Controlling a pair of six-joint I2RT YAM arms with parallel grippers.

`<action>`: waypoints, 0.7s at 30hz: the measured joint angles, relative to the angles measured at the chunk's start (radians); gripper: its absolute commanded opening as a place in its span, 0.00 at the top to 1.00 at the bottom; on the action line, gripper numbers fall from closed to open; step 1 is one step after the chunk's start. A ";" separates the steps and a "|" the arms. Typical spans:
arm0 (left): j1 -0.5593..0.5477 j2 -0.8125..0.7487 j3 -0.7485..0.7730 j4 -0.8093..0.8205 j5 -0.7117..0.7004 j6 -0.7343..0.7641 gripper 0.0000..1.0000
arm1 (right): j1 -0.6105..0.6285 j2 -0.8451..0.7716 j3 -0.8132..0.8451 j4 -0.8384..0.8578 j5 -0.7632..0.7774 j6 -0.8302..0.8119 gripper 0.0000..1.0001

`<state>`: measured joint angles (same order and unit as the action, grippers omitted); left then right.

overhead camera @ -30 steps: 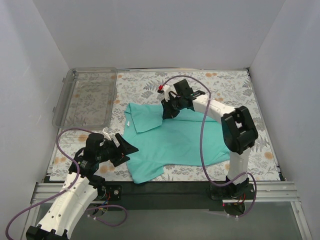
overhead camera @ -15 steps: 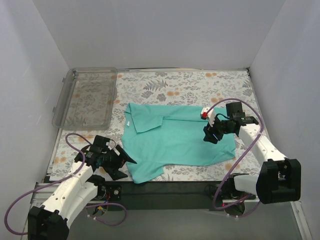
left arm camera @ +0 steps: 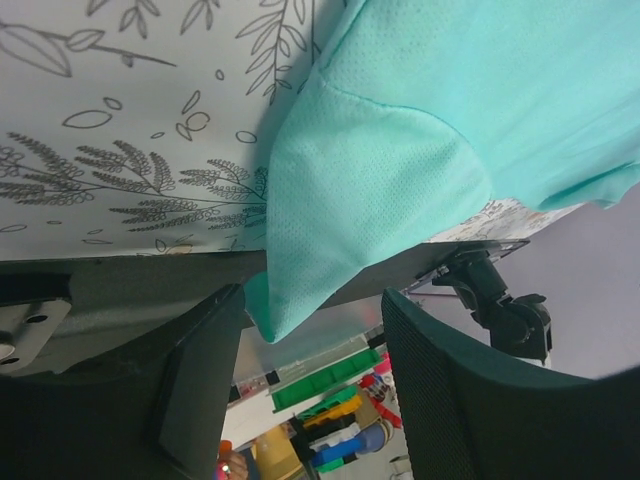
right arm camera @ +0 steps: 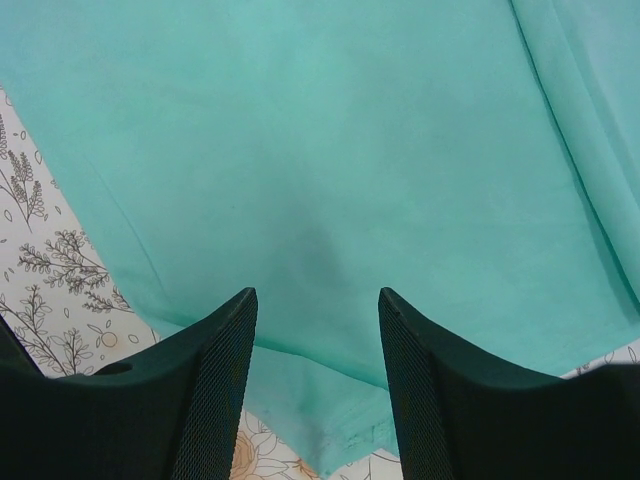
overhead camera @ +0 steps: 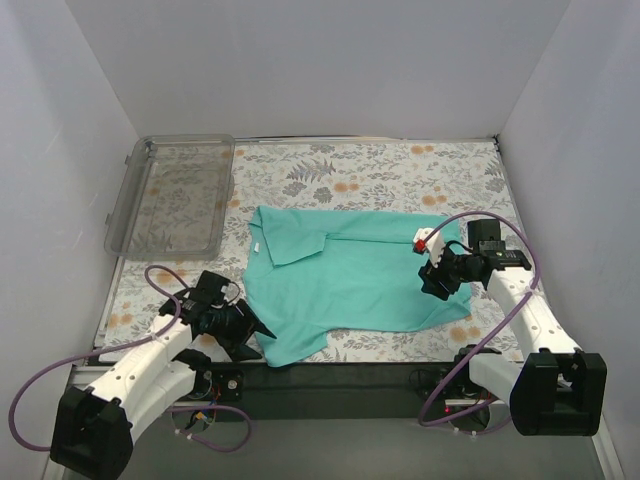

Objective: Fold and stack the t-shirts
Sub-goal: Fold the tshirt

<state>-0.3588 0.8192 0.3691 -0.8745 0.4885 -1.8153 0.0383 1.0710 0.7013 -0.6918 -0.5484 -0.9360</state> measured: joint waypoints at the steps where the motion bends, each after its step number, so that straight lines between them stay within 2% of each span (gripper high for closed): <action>1: -0.006 0.010 -0.001 0.011 0.001 0.000 0.51 | 0.000 0.000 0.000 -0.002 0.000 -0.001 0.50; 4: -0.028 0.032 -0.002 0.044 0.007 -0.004 0.61 | 0.000 0.006 0.000 -0.002 -0.001 -0.002 0.50; 5: -0.033 0.037 -0.002 0.053 0.010 -0.005 0.68 | -0.001 0.011 0.000 -0.002 -0.002 -0.001 0.50; 7: -0.043 0.044 -0.003 0.073 0.020 -0.008 0.73 | -0.003 0.019 0.000 -0.002 -0.005 0.000 0.50; 9: -0.051 0.046 -0.003 0.088 0.029 -0.015 0.95 | -0.005 0.025 0.000 -0.003 -0.008 0.002 0.50; 10: -0.053 0.047 -0.004 0.098 0.035 -0.018 1.00 | -0.005 0.027 0.000 -0.005 -0.010 0.002 0.50; 16: -0.058 0.067 -0.004 0.162 0.079 -0.014 1.00 | -0.005 0.029 0.000 -0.015 -0.016 0.006 0.50; 21: -0.058 0.146 0.041 0.225 0.080 -0.014 1.00 | -0.005 0.033 0.002 -0.017 -0.014 0.009 0.50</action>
<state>-0.4164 0.9653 0.4099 -0.6491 0.5686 -1.8294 0.0330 1.1038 0.7036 -0.7090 -0.5629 -0.9272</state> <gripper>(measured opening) 0.015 0.501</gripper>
